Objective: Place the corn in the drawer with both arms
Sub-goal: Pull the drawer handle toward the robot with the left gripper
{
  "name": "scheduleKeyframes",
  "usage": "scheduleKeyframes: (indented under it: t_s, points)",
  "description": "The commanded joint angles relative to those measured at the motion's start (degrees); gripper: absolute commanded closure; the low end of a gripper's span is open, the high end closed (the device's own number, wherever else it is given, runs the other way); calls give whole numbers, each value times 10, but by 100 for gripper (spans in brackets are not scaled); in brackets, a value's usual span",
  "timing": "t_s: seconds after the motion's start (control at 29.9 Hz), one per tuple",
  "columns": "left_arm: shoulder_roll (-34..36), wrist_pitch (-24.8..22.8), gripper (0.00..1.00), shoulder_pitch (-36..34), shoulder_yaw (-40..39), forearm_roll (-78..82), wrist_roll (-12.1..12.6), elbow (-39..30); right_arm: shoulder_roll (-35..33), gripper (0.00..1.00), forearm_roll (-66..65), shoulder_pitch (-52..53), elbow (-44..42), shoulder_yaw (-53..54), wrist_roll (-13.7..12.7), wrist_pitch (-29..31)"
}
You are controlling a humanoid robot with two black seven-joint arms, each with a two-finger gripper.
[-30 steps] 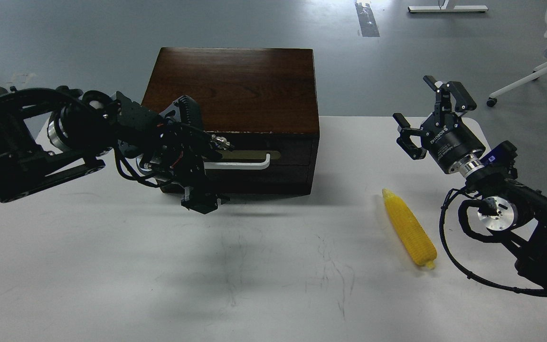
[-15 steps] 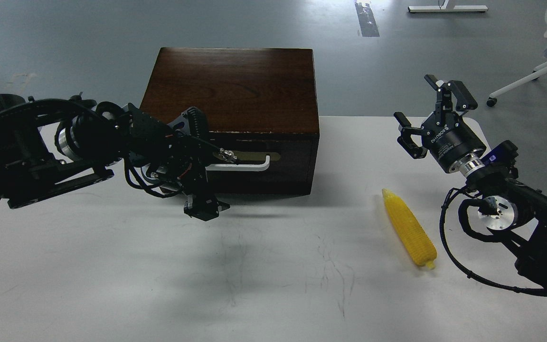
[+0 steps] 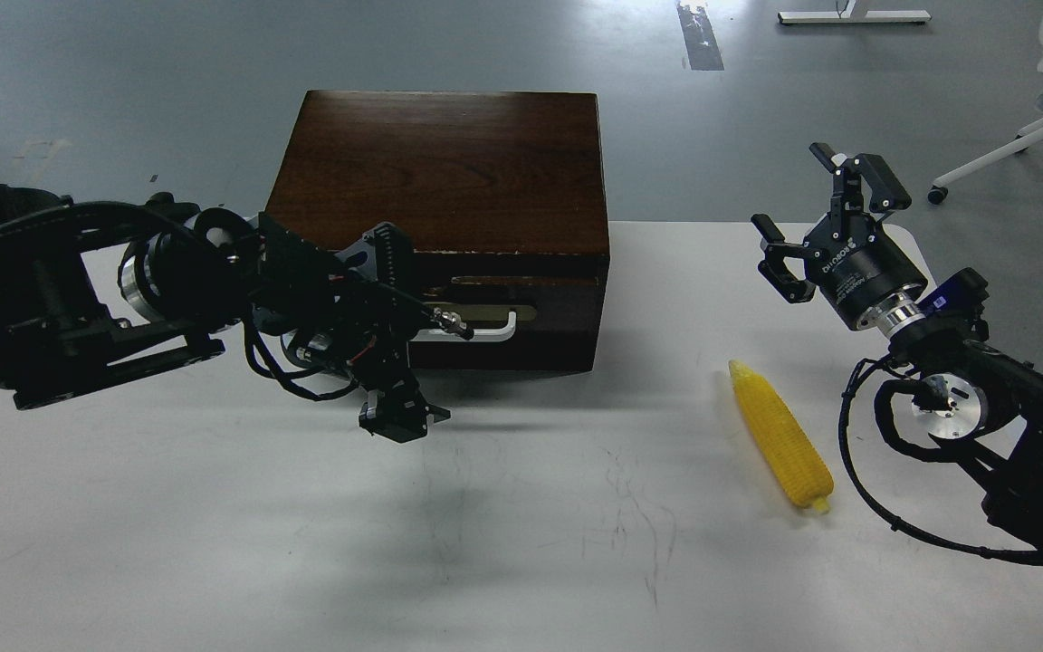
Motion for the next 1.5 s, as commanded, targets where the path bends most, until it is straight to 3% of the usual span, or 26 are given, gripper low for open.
scheduleKeyframes:
  t_s: [0.0,1.07,1.47]
  points:
    - [0,0,2,-11,9,0,0,-8,0,0,0,0,0,1,0,0]
    - [99,0,2,-7,47,0,0,-166,1,0,0,0,0,2,0,-2]
    - [83,0,2,-15,44,0,0,-169,1,0,0,0,0,2,0,-2]
